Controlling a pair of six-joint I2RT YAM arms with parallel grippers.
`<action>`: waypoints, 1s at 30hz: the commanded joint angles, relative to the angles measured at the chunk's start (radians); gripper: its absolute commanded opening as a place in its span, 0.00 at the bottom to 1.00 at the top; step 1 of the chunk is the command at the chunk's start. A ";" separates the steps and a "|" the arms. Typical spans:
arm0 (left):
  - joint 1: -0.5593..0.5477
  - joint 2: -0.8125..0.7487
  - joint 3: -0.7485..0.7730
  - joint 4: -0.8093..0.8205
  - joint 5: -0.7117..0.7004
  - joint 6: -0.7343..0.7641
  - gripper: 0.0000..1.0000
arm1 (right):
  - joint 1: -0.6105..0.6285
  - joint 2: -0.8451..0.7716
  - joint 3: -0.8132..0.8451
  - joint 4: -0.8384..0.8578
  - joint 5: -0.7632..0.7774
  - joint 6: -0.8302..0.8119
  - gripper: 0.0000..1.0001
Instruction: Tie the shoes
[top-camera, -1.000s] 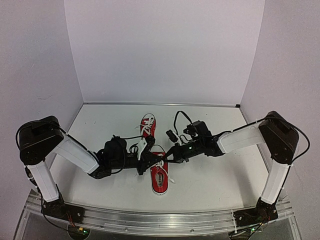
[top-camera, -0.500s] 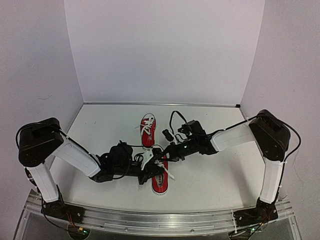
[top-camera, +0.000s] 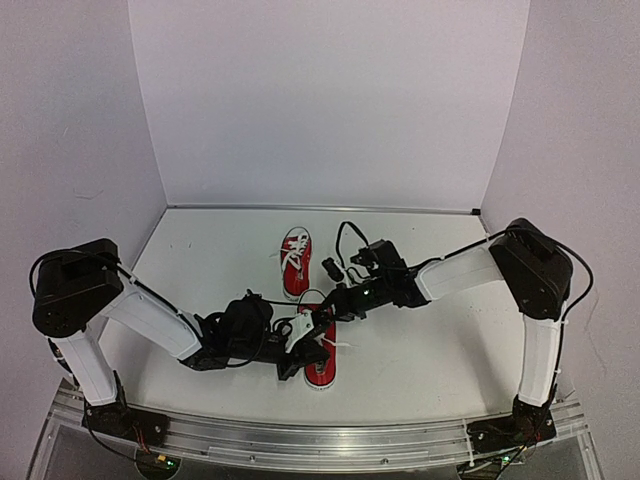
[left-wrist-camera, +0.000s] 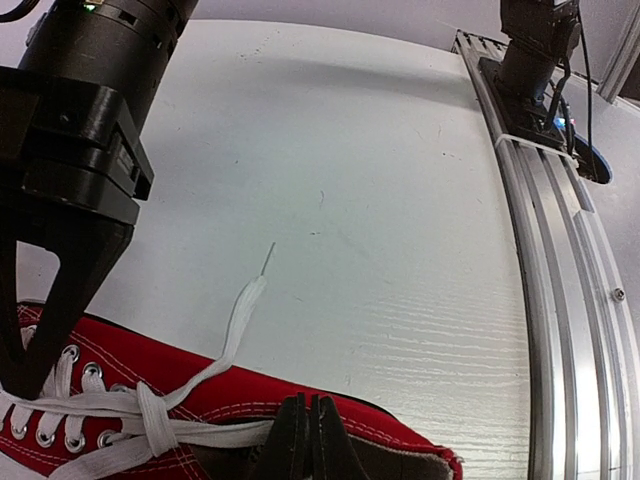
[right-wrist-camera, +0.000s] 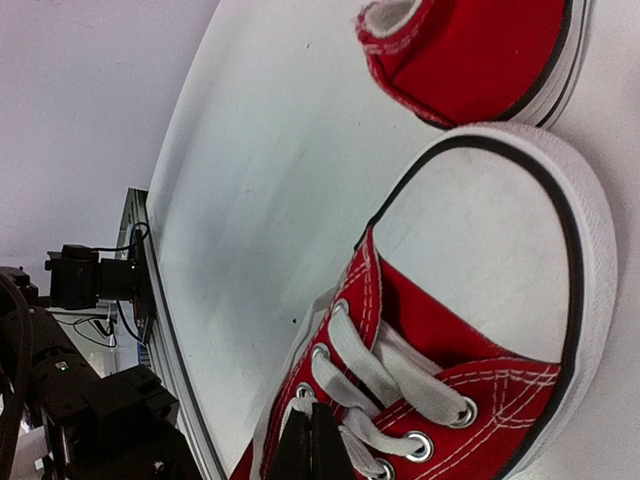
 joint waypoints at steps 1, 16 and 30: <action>-0.037 -0.031 0.031 -0.036 0.044 0.019 0.00 | -0.031 0.011 0.062 0.028 0.037 -0.006 0.00; -0.068 -0.022 0.060 -0.072 0.052 0.031 0.00 | -0.033 0.044 0.103 0.024 0.034 -0.004 0.00; -0.072 0.000 0.085 -0.053 0.031 0.027 0.00 | -0.031 0.050 0.133 0.003 0.005 -0.013 0.00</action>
